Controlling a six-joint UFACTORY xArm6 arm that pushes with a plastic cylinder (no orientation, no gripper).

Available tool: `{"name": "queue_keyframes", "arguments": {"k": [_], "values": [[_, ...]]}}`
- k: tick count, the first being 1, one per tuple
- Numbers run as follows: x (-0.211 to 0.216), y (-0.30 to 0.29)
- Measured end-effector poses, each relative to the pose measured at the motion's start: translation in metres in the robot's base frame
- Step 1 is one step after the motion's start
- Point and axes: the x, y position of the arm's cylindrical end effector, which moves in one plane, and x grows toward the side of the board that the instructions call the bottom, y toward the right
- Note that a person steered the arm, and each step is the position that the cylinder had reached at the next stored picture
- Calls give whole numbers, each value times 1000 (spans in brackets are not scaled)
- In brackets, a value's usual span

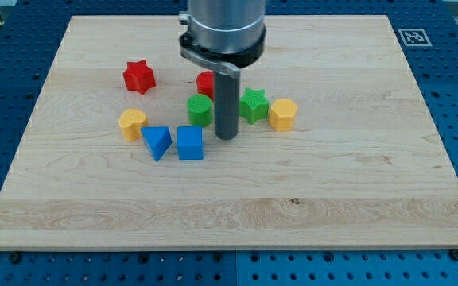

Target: Touch the right of the yellow hexagon

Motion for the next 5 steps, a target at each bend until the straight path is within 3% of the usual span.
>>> {"name": "queue_keyframes", "arguments": {"k": [1, 3, 5], "values": [[-1, -36], [-43, -40], [-12, -21]]}}
